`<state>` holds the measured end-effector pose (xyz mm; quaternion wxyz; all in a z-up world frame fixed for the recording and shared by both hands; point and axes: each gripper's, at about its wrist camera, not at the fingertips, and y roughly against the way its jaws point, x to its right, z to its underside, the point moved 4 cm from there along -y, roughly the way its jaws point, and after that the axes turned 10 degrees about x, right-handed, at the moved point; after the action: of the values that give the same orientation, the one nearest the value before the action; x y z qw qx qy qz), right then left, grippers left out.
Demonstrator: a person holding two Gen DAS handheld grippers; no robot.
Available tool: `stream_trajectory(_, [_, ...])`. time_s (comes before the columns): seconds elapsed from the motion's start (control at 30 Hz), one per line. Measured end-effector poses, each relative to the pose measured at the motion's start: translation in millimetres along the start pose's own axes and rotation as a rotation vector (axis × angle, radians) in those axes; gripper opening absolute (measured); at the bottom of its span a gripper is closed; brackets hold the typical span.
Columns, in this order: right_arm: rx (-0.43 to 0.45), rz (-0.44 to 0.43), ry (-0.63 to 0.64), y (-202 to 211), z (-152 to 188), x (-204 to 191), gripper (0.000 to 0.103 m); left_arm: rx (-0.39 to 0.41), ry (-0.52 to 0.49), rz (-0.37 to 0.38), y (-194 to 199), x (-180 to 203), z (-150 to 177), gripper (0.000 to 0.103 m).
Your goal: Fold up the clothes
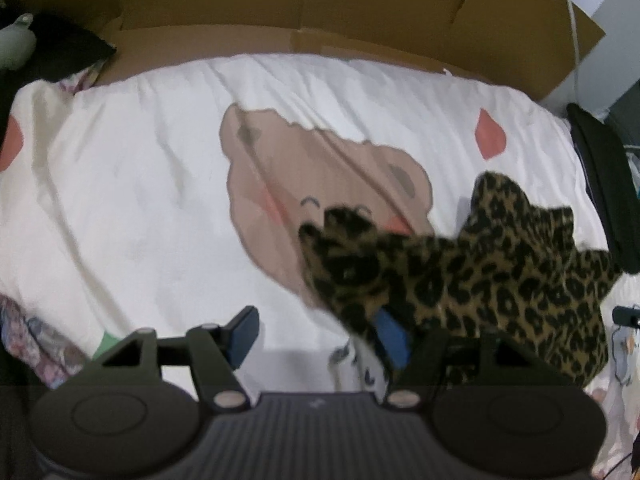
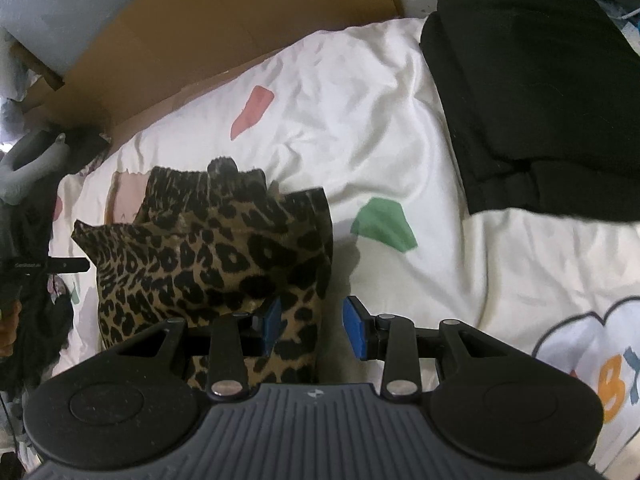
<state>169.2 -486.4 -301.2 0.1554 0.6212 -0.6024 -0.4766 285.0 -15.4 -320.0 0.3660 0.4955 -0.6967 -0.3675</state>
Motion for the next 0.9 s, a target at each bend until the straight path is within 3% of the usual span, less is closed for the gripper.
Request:
stream_trajectory(0.37, [0.002, -0.001, -0.001, -26, -17, -1, 0.042, 0.031, -0.063, -0.007, -41, 21, -26, 0.069])
stream_trajectory(0.9, [0.016, -0.019, -0.039, -50, -21, 4, 0.042, 0.027, -0.165, 0.013, -78, 49, -27, 0.068])
